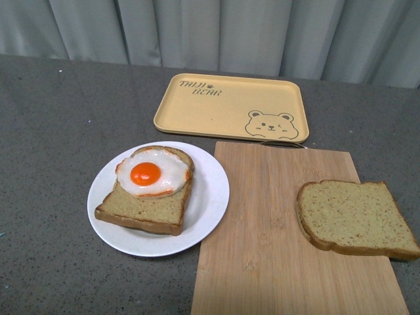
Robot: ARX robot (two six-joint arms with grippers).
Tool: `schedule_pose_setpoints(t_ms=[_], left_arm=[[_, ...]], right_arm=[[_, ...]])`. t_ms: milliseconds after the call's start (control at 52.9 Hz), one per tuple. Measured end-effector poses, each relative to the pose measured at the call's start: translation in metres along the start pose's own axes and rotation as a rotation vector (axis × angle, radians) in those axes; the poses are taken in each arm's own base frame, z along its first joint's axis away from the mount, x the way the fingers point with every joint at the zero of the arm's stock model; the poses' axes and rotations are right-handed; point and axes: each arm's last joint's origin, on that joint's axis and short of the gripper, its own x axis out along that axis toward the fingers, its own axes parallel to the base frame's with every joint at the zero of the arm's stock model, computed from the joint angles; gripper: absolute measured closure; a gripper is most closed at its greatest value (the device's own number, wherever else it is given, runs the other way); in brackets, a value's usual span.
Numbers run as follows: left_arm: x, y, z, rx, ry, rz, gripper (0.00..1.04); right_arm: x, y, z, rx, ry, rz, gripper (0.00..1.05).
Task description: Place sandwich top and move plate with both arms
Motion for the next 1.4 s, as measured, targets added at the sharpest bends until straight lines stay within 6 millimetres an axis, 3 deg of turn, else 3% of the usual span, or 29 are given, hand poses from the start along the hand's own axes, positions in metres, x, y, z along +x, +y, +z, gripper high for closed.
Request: schedule_pose_setpoints(t_ms=[1400], left_arm=[[0.0000, 0.0000, 0.0000, 0.000, 0.000, 0.000, 0.07]], right_arm=[[0.0000, 0.0000, 0.0000, 0.000, 0.000, 0.000, 0.09]])
